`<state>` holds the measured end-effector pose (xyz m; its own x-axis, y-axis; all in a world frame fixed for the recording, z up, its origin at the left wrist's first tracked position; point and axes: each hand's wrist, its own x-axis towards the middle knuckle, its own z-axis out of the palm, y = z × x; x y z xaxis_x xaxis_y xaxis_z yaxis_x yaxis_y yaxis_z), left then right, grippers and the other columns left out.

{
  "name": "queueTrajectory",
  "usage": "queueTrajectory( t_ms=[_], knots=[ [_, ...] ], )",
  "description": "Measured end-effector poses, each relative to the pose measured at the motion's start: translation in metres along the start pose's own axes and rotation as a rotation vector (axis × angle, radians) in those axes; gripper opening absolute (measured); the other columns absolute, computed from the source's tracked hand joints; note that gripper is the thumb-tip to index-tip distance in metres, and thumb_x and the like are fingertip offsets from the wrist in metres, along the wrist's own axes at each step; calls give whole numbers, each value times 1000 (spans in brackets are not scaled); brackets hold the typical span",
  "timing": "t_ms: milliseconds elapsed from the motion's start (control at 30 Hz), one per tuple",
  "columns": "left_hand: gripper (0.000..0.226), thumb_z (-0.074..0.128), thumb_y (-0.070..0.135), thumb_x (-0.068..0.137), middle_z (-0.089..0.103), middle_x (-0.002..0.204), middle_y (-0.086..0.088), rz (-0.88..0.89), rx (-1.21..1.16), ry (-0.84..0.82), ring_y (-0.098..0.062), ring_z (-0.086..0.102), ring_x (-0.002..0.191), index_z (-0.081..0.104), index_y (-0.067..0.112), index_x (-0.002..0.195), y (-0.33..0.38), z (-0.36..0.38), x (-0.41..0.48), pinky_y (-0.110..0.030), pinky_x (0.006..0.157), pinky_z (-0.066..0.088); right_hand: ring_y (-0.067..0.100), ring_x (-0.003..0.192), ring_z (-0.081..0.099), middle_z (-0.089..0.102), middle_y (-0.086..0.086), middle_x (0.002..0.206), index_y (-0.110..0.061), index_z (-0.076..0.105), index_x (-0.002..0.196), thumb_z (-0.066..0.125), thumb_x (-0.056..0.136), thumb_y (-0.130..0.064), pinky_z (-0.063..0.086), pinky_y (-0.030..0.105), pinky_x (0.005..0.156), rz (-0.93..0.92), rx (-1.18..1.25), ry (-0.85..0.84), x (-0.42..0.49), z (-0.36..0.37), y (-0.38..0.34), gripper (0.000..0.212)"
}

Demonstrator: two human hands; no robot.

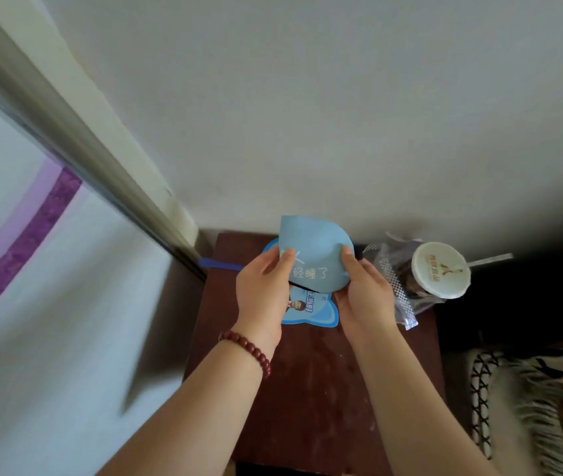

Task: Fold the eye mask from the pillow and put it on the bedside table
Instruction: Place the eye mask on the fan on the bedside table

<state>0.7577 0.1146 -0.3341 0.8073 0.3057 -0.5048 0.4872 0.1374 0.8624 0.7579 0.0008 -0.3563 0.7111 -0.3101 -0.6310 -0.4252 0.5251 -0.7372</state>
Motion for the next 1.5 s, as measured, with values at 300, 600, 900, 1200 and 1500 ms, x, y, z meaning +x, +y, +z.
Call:
queueTrajectory(
  t_ms=[300,600,900,1200,1500],
  knots=[
    [27,74,26,77,73,93,0,-15,70,161,-8,69,82,70,14,100,-86,15,73,-22,68,56,5,59,68,71,-11,66,-25,64,83,58,82,-9,50,19,46,4,-126,158,81,-16,63,16],
    [29,71,19,79,67,96,8,156,316,141,10,57,75,68,15,108,-117,27,113,3,57,38,-2,80,60,63,-13,89,-17,62,116,65,85,-21,46,12,68,-278,-436,272,123,-6,89,32],
    [37,62,-2,81,61,105,4,484,497,37,-8,58,90,63,19,112,-117,24,109,-9,77,45,11,84,58,55,1,110,-13,64,107,69,82,-12,43,4,65,-551,-681,284,126,-12,99,26],
    [44,47,-10,84,64,120,-2,507,708,-133,-7,54,108,61,10,120,-115,40,118,7,84,27,31,103,62,70,14,106,-1,73,95,54,74,19,49,32,89,-969,-996,118,130,-6,90,34],
    [56,51,-9,86,44,145,-7,538,927,-298,-16,36,136,42,8,139,-121,42,126,-22,114,20,28,131,46,52,17,138,1,56,126,49,82,17,26,24,107,-753,-1217,-164,136,-11,100,47]
  ],
)
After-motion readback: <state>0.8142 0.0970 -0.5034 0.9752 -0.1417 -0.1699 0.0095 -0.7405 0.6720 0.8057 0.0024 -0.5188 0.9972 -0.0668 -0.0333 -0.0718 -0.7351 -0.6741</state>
